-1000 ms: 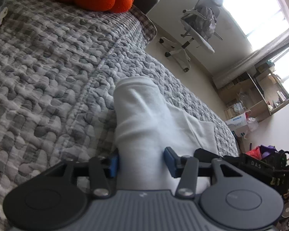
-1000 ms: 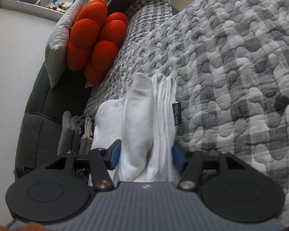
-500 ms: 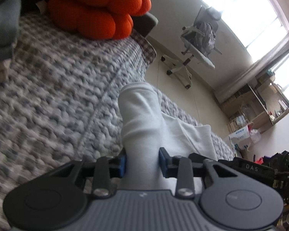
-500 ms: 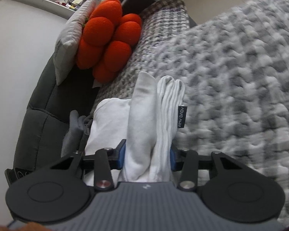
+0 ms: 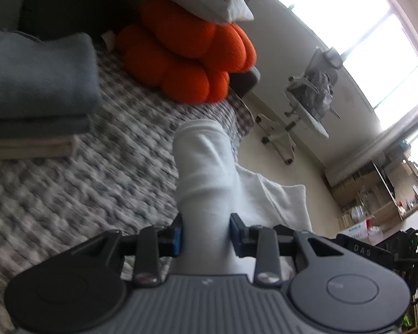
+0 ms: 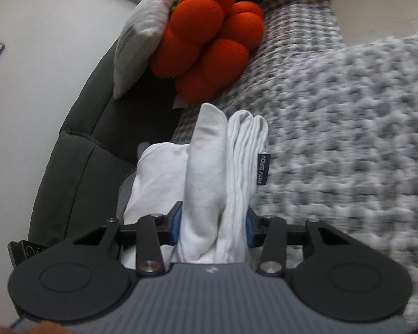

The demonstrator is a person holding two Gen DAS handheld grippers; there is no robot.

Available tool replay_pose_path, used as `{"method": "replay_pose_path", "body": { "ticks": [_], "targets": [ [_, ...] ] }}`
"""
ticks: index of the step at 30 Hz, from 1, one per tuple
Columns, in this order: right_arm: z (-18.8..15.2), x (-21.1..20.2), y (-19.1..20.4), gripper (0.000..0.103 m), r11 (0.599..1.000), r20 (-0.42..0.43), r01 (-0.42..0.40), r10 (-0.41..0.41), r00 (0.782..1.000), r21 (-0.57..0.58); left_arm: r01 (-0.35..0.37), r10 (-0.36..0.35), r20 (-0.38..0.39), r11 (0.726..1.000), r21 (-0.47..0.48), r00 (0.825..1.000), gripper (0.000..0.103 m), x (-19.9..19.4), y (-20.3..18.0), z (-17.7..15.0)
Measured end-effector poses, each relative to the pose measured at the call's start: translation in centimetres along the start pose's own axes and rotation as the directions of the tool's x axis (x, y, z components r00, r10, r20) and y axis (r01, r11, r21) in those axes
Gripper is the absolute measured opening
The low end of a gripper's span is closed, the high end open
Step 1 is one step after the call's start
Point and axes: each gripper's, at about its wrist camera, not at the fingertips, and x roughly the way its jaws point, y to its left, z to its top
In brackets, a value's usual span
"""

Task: Fold clothes
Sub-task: 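Lift the gripped white shirt bundle with both tools and carry it toward the sofa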

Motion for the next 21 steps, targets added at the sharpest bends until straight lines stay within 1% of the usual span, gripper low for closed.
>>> {"method": "replay_pose_path", "body": {
  "ticks": [12,21],
  "targets": [
    [0.7,4.1,4.4,0.046,0.997,-0.063,-0.041,0.037,0.997,-0.062,-0.037,0.043,0.079,0.997,-0.071,0.996,0.034,-3.3,3.0,3.2],
    [1.5,7.9,8.2,0.046,0.991,-0.103,-0.072,0.060,0.993,-0.116,-0.052,0.071,0.145,0.990,-0.131,0.987,0.034,-5.7,5.8,5.8]
  ]
}}
